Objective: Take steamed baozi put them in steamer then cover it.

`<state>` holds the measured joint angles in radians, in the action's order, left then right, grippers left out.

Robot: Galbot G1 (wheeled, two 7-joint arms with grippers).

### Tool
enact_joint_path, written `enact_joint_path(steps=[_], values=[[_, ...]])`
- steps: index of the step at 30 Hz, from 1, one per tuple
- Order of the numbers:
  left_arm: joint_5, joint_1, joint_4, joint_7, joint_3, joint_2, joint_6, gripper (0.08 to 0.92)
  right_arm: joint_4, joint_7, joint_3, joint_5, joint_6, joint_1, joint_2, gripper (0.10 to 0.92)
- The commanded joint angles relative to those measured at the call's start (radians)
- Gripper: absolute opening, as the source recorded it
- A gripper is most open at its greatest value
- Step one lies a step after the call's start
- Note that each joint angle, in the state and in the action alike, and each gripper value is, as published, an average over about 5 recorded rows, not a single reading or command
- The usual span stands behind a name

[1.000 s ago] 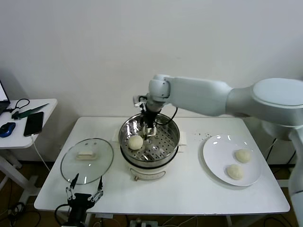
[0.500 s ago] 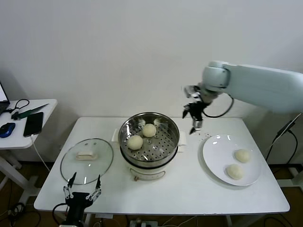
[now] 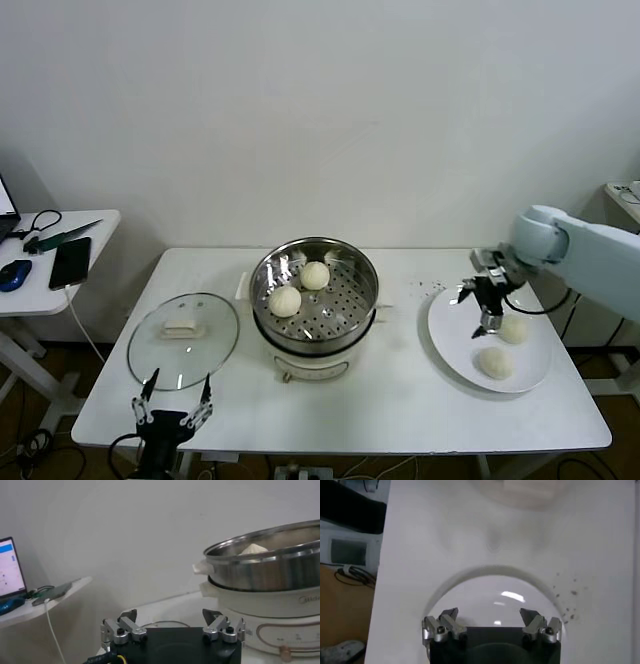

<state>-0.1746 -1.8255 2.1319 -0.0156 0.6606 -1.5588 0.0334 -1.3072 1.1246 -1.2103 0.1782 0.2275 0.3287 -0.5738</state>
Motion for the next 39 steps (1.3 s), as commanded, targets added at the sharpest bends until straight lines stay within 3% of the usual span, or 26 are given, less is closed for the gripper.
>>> enact_joint_path(steps=[1,24,32,39], values=[[-0.004,-0.006,-0.001,0.001,0.003,-0.001,-0.001,0.823,0.065,0.007,0.192,-0.179,-0.032,-0.265,0.078,0.823],[-0.031,-0.017,-0.03,0.001,-0.004,-0.012,0.006,0.823,0.171,-0.011,0.271,-0.222,-0.069,-0.356,-0.036,0.821],[-0.031,-0.019,-0.028,0.002,-0.004,-0.012,0.008,0.823,0.169,-0.003,0.244,-0.212,-0.076,-0.322,-0.033,0.694],[-0.03,-0.024,-0.03,0.002,-0.004,-0.011,0.013,0.823,0.177,0.003,0.156,-0.185,-0.153,-0.174,-0.043,0.679]])
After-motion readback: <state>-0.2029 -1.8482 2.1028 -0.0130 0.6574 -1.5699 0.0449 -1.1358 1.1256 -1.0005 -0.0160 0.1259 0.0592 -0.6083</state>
